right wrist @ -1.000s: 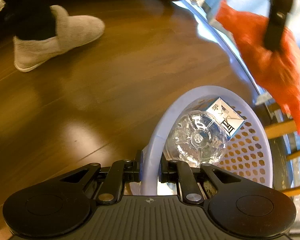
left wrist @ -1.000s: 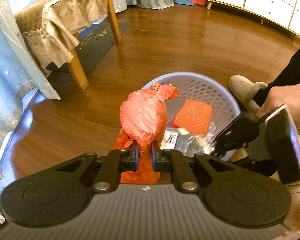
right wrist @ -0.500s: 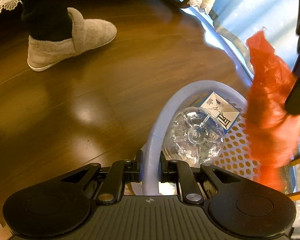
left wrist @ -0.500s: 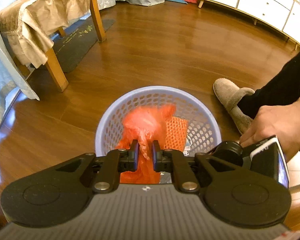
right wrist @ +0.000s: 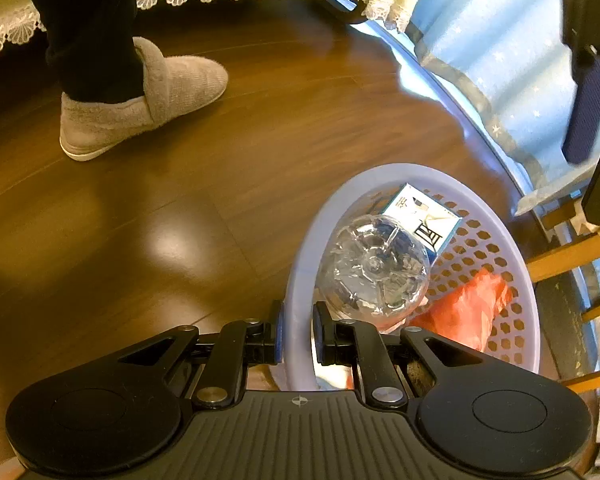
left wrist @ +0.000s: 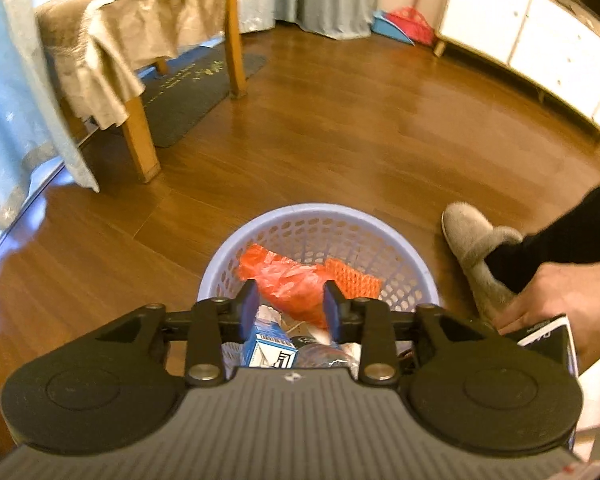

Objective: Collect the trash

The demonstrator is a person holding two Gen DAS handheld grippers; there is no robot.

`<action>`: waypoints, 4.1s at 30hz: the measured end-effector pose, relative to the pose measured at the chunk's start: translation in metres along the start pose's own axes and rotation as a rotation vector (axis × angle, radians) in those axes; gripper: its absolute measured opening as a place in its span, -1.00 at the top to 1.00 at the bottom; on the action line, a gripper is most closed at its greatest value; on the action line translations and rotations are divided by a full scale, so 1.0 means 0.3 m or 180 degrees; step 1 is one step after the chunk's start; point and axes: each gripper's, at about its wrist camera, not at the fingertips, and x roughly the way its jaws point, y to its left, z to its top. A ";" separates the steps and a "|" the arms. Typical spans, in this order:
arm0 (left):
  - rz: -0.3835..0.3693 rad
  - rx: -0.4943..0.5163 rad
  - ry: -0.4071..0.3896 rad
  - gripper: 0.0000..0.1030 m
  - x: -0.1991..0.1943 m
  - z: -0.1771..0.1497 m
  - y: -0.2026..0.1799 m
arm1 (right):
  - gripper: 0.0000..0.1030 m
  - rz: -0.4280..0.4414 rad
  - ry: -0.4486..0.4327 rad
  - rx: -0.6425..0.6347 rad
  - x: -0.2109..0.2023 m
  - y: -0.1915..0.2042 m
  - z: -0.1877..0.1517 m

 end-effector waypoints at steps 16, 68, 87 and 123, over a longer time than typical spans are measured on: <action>0.0179 -0.0324 0.0082 -0.08 -0.026 -0.121 0.071 | 0.81 0.0014 -0.0018 0.0192 -0.085 -0.006 -0.018; 0.1005 -0.1680 -0.0560 -0.98 -0.369 -0.405 -0.232 | 0.20 -0.0821 -0.0231 0.3022 -0.591 -0.062 -0.035; 0.1180 -0.1649 -0.0718 -0.98 -0.520 -0.382 -0.353 | -0.03 -0.1019 -0.0357 0.3933 -0.828 -0.096 -0.064; 0.1061 -0.1924 0.0016 -0.98 -0.417 -0.449 -0.383 | -0.22 -0.0674 0.0330 0.4043 -0.748 -0.044 -0.067</action>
